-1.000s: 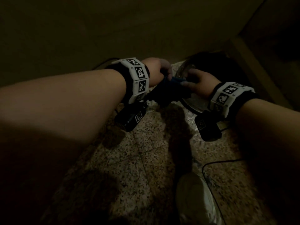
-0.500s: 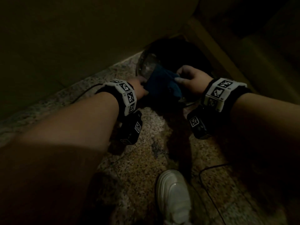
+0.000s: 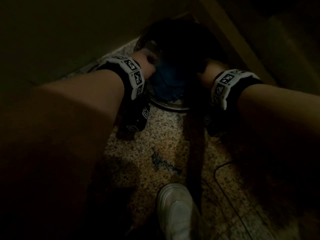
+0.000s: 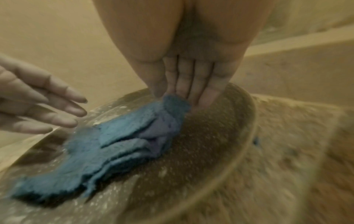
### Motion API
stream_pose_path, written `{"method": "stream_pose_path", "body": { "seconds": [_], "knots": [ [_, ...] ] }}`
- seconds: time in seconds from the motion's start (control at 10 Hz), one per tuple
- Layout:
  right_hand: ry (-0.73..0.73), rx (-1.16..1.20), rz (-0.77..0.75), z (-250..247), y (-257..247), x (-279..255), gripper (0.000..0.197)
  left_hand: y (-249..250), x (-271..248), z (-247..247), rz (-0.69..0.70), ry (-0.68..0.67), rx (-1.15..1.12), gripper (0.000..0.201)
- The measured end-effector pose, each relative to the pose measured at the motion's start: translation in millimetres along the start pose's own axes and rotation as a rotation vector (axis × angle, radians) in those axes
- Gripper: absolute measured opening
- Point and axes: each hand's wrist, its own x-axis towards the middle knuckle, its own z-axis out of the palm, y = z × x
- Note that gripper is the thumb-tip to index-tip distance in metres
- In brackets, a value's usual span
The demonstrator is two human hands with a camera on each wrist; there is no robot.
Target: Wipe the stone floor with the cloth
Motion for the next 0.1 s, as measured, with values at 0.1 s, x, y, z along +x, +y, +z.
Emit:
{"method": "stream_pose_path", "body": {
  "seconds": [0.1],
  "knots": [
    [-0.001,-0.086,-0.033,-0.4,-5.5,2.4,0.051,-11.9,-4.0,-8.1,-0.015,0.054,0.086,0.038]
  ]
}}
